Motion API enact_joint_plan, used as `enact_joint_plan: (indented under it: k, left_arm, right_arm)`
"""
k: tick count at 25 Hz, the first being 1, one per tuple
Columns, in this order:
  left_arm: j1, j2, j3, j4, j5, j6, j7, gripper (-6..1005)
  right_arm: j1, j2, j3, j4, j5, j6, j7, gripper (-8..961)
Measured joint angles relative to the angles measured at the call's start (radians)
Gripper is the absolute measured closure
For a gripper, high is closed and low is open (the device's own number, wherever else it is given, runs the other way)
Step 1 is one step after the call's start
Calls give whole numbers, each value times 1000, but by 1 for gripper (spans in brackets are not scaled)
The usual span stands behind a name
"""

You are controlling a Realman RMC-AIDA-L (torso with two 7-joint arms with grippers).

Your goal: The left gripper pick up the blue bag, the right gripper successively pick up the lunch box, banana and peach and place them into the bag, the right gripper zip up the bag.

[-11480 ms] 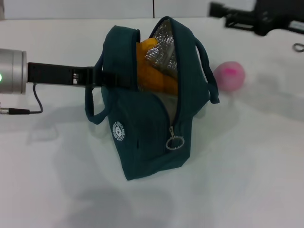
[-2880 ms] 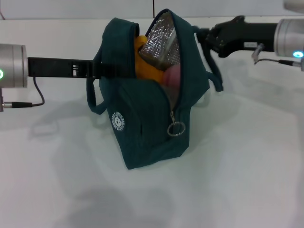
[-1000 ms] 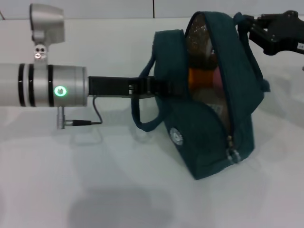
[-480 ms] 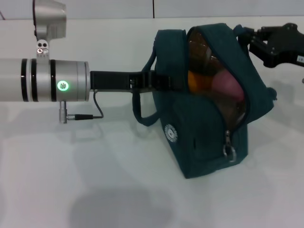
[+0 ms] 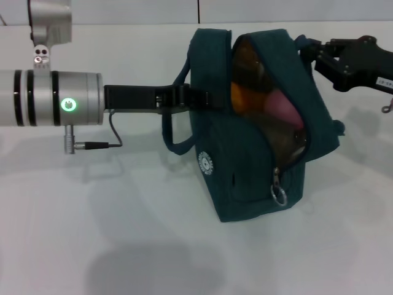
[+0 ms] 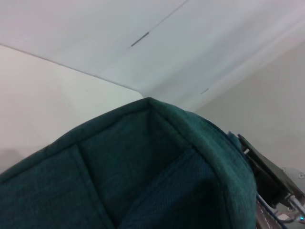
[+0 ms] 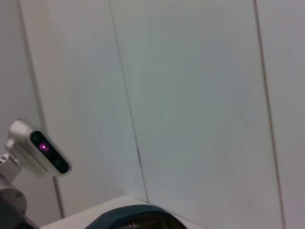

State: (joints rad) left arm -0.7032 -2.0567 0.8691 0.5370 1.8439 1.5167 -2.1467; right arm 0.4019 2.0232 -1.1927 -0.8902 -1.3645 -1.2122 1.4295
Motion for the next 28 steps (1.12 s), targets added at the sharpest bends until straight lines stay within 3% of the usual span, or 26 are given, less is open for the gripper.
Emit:
enact_joint_plan:
  k: [19, 22, 28]
  left_arm:
    - [19, 16, 1, 0, 2, 7, 3, 953]
    - [20, 17, 1, 0, 3, 7, 2, 952]
    - [21, 20, 1, 0, 2, 5, 4, 950]
  right_arm:
    - [-11, -10, 5, 68, 189, -28, -115, 763]
    - [-20, -11, 43, 75, 188, -78, -117, 545]
    - [-30, -12, 78, 121, 188, -163, -180, 431]
